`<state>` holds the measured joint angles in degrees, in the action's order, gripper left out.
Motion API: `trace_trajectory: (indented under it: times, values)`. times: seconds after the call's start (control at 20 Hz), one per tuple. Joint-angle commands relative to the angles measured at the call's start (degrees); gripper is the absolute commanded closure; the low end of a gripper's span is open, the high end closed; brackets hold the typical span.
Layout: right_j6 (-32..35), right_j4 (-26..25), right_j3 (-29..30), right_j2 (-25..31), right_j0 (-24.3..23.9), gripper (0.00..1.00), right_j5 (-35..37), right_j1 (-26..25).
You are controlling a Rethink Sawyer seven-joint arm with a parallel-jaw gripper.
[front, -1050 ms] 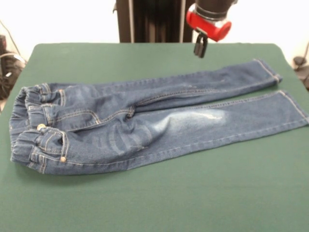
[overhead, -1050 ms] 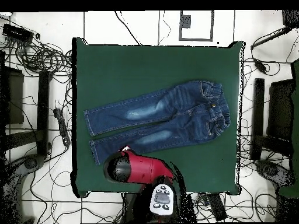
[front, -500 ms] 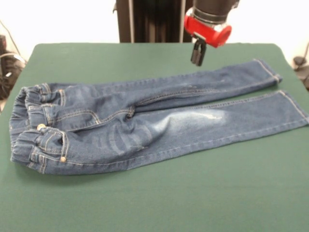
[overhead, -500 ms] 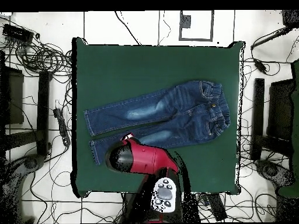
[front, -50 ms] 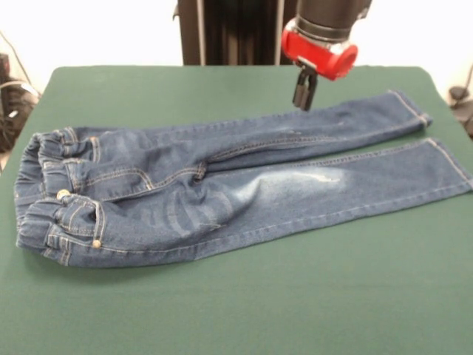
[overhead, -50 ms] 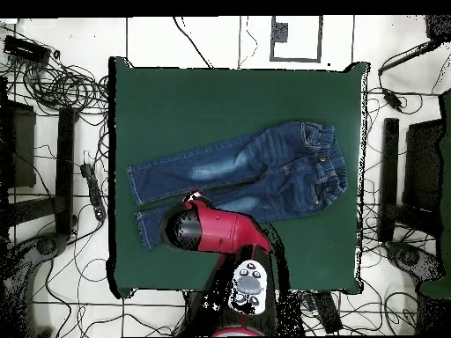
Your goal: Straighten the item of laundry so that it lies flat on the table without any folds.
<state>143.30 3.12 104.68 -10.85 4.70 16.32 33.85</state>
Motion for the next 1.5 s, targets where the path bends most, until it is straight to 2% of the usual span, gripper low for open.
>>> trace_trajectory:
  times: [0.05,0.45,0.7,1.5]
  values:
    - [3.19,0.91,-4.49,3.58,0.95,1.0,8.58,-1.47]
    - [4.01,1.91,-11.23,4.24,1.71,1.0,15.03,-3.55]
    - [4.89,1.59,-14.19,4.16,2.12,1.0,14.74,-5.81]
    - [1.07,-0.37,-21.5,5.24,-0.41,1.0,16.35,-10.16]
